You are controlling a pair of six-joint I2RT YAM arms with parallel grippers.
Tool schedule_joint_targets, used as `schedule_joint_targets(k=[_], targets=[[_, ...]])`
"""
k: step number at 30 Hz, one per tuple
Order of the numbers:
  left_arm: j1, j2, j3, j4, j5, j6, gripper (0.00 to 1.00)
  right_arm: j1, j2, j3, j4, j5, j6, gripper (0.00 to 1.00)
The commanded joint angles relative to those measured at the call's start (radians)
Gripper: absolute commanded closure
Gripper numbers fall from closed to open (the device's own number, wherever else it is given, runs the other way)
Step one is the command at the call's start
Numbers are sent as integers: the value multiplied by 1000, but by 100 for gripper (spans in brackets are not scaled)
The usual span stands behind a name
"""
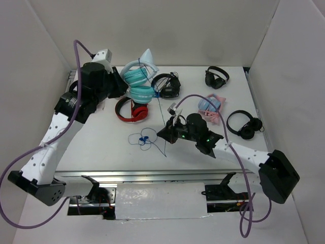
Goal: Wrap the headphones
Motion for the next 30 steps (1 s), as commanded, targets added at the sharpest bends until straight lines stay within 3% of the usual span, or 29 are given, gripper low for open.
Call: schedule_joint_targets(k=[1, 6, 10, 12, 16, 21, 28, 30], targets=[[-20, -78, 11, 139, 118, -2, 100, -39, 66, -28, 233, 16, -2, 90], [-83, -114, 16, 155, 171, 14, 100, -64, 219, -47, 544, 13, 26, 85], [-117, -106, 37, 132, 207, 26, 100, -69, 378, -4, 687, 69, 72, 100], [-126, -117, 25, 139, 234, 43, 100, -102, 408, 33, 700, 53, 81, 100], [-169, -163, -58, 164, 273, 87, 100, -202, 426, 91, 655, 13, 103, 100], [-235, -236, -263, 248, 301, 104, 100, -355, 436, 221, 485, -41, 78, 100], [-432, -200, -382, 221, 169, 155, 100, -521, 401, 409, 286, -78, 48, 100], [-469, -168, -388, 176, 21, 158, 100, -543, 367, 447, 208, -61, -2, 100]])
